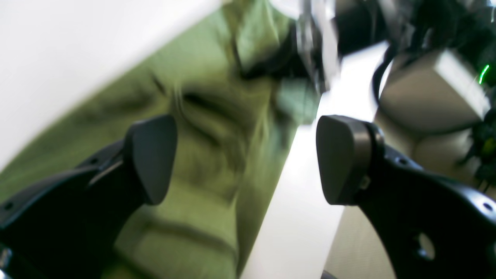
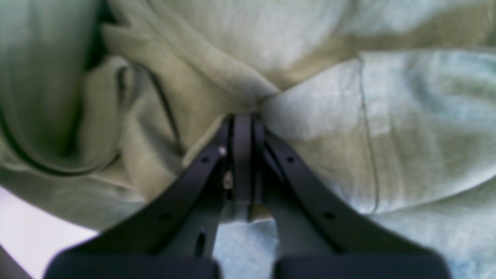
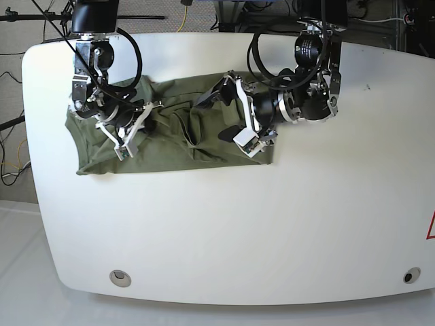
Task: Fold the T-shirt properly
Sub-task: 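Carry the folded end over the strip toward the right gripper, then open the left gripper and regrasp the folded end near the middle, then push the folded end inward toward the right gripper with the left gripper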
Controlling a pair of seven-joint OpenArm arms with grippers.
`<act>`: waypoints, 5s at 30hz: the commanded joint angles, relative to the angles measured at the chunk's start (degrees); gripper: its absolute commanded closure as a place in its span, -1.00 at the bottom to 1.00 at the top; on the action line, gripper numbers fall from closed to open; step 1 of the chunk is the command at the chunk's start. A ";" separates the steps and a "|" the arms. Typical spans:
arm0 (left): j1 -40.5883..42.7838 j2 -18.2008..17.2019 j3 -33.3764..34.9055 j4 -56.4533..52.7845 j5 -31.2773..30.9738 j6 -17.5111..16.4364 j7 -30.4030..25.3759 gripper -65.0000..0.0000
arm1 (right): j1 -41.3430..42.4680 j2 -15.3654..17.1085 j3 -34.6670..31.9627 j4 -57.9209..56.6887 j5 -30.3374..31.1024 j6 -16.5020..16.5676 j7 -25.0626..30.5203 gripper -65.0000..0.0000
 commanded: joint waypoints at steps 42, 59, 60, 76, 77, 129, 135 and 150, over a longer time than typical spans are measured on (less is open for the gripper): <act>7.16 -13.31 -6.22 -1.29 -6.73 3.51 -1.90 -0.60 | -0.18 -0.32 -0.50 0.11 1.79 0.51 -1.67 0.99; 5.13 -10.93 -2.17 -6.57 -6.55 3.33 -3.22 -0.59 | -0.27 -0.32 -0.50 0.11 1.88 0.51 -1.67 0.99; 5.13 -10.93 -2.17 -6.48 -6.64 3.24 -3.22 -0.58 | -0.27 -0.32 -0.50 0.11 1.88 0.51 -1.67 0.99; 5.13 -11.02 -2.26 -6.65 -6.55 3.51 -5.68 0.86 | -0.36 -0.32 -0.50 0.11 1.88 0.51 -1.67 0.99; 5.13 -11.02 -2.26 -6.65 -6.55 3.51 -5.68 0.86 | -0.36 -0.32 -0.50 0.11 1.88 0.51 -1.67 0.99; 1.62 -5.66 13.48 -6.48 1.62 3.33 -6.03 0.41 | -1.15 -0.40 -0.50 0.11 1.88 0.51 -1.67 0.99; 1.88 -5.57 10.84 -6.39 1.53 3.24 -7.35 -0.26 | -1.15 -0.40 -0.50 0.11 1.88 0.51 -1.67 0.99; -1.46 -5.48 10.66 -5.07 1.62 3.59 -8.06 -0.52 | -1.15 -0.40 -0.50 0.11 1.88 0.51 -1.67 0.99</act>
